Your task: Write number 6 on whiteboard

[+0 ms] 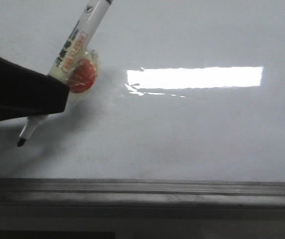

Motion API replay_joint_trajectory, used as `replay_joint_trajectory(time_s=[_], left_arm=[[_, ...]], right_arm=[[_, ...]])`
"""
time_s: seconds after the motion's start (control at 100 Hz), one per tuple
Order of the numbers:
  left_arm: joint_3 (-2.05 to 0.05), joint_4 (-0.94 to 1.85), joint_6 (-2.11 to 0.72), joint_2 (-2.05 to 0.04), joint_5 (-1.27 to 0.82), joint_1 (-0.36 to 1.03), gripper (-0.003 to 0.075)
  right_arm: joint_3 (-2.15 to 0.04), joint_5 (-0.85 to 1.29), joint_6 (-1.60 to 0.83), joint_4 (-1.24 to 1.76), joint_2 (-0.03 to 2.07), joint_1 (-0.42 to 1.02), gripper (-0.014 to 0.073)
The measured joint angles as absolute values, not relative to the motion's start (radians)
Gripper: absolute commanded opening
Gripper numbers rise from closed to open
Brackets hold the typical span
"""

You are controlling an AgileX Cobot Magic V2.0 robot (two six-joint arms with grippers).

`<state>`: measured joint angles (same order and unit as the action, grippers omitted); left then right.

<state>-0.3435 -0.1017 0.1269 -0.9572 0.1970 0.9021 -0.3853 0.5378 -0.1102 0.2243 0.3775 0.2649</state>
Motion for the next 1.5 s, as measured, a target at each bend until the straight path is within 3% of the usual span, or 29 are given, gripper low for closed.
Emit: replay_joint_trajectory(time_s=[0.22, 0.29, 0.72, 1.11, 1.23, 1.45, 1.5], left_arm=[[-0.372, -0.204, 0.127, -0.959, 0.162, 0.936, -0.0019], [-0.371, -0.232, 0.127, -0.96, 0.158, 0.948, -0.0019], [-0.371, -0.344, 0.127, -0.961, 0.207, 1.022, -0.0019], [-0.371, -0.348, 0.127, -0.961, 0.21, 1.029, -0.0019], [-0.371, -0.348, 0.127, -0.961, 0.21, 1.049, -0.0019], [-0.371, -0.35, 0.127, -0.961, 0.207, 1.056, -0.0019], [-0.371, -0.353, 0.127, -0.965, 0.206, 1.056, -0.0019]], right_arm=[[-0.518, 0.543, -0.226, 0.305, 0.566, 0.411, 0.0315], [-0.549, 0.535, -0.242, 0.332, 0.626, 0.473, 0.0376], [-0.632, 0.331, -0.255, 0.389, 0.873, 0.82, 0.0375], [-0.674, 0.217, -0.255, 0.422, 0.961, 0.885, 0.0374], [-0.684, 0.201, -0.255, 0.426, 0.985, 0.899, 0.0303], [-0.693, 0.193, -0.255, 0.46, 1.03, 0.903, -0.0073], [-0.695, 0.193, -0.252, 0.473, 1.032, 0.907, -0.0068]])
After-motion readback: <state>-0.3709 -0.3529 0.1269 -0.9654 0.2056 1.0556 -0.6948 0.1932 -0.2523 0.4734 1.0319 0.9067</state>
